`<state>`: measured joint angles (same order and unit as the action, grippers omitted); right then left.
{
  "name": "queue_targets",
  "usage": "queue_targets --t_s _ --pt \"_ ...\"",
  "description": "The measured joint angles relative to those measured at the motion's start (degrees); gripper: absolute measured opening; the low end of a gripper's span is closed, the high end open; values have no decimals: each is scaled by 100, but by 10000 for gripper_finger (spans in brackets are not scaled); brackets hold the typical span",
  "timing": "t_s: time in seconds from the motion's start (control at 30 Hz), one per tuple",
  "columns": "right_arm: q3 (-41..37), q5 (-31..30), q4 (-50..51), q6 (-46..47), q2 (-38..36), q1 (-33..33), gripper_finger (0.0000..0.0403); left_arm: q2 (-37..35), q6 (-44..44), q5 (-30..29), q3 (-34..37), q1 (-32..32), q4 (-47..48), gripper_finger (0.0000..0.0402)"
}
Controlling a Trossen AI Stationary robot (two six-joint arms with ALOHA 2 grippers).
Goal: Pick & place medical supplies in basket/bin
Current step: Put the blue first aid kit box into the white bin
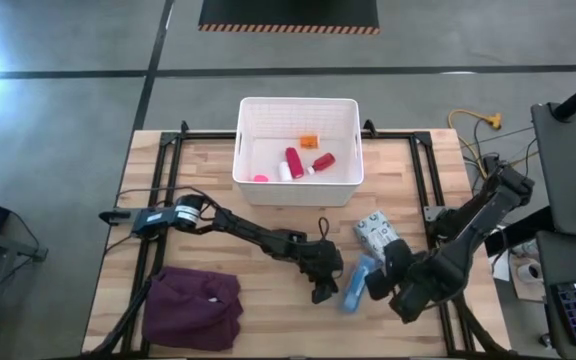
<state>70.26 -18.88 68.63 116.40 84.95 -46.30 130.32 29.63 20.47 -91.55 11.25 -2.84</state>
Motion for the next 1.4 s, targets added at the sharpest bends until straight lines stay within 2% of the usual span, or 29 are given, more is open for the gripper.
queue_targets --t_s 0.07,0.17,0.27,0.37,0.53,0.7,0.97,1.13,1.4 --pt "-496 -24 -673 532 -65 -87 287 0 -53 0 2 0 11 8" --pt "-766 -717 -1645 1048 -336 -204 306 -9 -63 -2 7 0 112 8" --pt "-744 -784 -1519 1330 -519 -292 321 -11 -63 -2 7 9 101 8" --pt "-550 -490 -1088 1502 -606 -279 338 -17 -63 -2 7 9 95 8" --pt "-350 -209 -857 1629 -610 141 362 -17 -63 -4 4 7 84 8" --pt "-363 85 -946 1666 -628 644 359 -20 -63 -273 -4 7 38 8" --pt "-299 702 -1077 1413 -660 1239 331 -20 -44 -555 -4 7 49 8" --pt "-315 763 -1561 1362 -549 1475 327 -21 -41 -579 -4 2 46 8" --pt "-319 1055 -1704 1179 -239 1687 327 -22 -35 -599 -7 20 50 8"
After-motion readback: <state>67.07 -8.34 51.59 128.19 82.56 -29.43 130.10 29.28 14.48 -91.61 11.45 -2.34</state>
